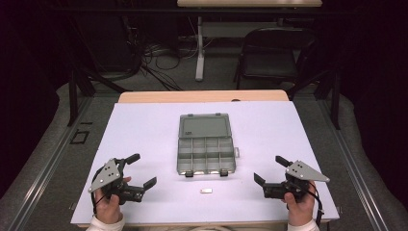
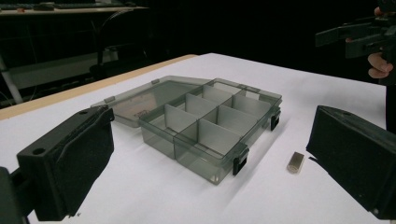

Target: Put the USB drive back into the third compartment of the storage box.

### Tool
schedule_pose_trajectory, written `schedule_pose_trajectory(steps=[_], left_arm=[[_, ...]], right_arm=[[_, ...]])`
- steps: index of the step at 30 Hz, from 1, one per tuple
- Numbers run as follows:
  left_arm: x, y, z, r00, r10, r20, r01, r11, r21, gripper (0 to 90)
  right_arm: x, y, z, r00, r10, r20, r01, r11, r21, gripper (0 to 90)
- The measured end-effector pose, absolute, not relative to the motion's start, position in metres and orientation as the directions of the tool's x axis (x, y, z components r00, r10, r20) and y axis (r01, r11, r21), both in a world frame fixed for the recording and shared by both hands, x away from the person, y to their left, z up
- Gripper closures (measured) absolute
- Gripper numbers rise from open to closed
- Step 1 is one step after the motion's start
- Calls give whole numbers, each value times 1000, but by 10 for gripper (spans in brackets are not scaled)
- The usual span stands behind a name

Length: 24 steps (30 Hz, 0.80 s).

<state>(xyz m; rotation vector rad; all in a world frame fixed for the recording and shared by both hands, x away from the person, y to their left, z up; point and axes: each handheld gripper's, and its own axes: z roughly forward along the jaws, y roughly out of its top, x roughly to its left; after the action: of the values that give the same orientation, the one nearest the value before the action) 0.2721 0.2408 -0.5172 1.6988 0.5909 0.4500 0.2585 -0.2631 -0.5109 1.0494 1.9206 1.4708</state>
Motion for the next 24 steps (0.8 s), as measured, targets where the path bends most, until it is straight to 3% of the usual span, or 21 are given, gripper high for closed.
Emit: schedule_pose_trajectory(steps=[9,15,17,24], left_arm=[[271,240,-517,799,601,-20,143,-158,977,4],[269,239,-519,799,601,-25,157,-169,973,4],[268,238,-519,802,597,-22,156,-174,972,4],[262,237,-519,805,593,-1,154,-207,966,4]], right_arm=[[264,-264,-515,-589,775,229,374,10,928,3],[265,-263,-510,-579,785,221,358,1,934,66],[265,-261,-508,-553,804,216,357,-5,934,125],[265,-248,-504,-575,802,161,351,64,934,153]])
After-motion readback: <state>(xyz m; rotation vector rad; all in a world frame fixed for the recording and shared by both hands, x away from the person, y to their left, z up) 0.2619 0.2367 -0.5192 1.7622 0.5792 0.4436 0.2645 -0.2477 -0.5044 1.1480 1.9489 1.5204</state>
